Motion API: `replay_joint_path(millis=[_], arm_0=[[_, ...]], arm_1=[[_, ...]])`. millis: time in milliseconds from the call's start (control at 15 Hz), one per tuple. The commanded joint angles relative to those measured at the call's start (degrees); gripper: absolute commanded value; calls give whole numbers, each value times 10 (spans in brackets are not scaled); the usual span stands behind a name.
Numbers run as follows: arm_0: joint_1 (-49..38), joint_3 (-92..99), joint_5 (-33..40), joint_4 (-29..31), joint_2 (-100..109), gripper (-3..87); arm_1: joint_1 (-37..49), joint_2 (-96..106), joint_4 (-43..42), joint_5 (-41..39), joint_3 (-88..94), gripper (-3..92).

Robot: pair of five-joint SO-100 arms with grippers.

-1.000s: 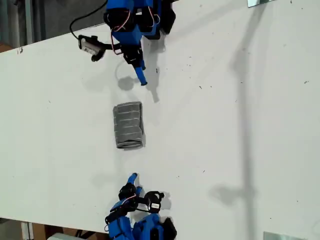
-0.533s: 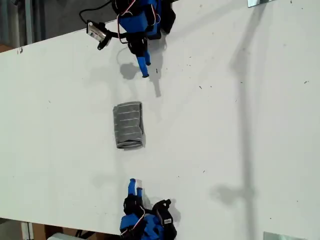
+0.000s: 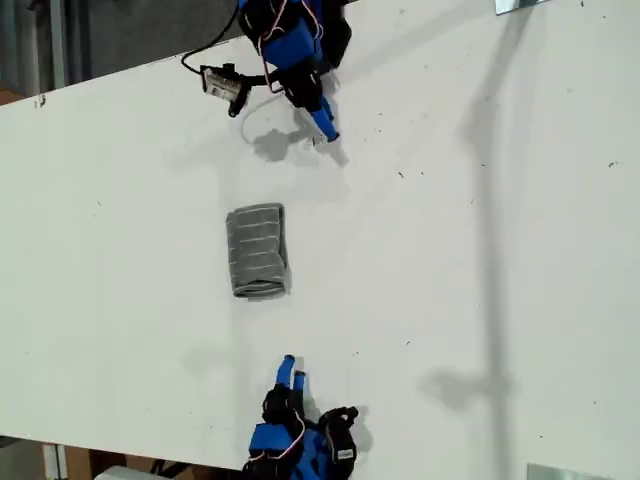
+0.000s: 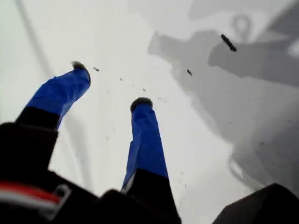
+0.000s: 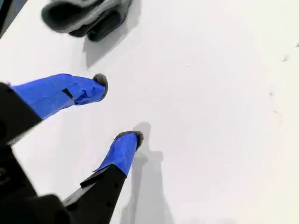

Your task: Grasp corners of a square towel and fold twice.

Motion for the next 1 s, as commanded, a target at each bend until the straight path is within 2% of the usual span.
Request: replay_joint_path(millis=[0,67,200,267,933], arm_0=[[91,4,85,-10,3,173],[88,4,149,-10,3,173],[91,4,213,-9,3,173],[90,4,270,-11,3,173],[89,4,264,-11,3,173]], arm_1=[[-48,3,-2,-3,-10,88],[-51,5,1,-10,-12,79],[-48,5,1,-10,-13,80],[-47,5,1,-10,-13,80],[-42,5,1,-10,-13,80]])
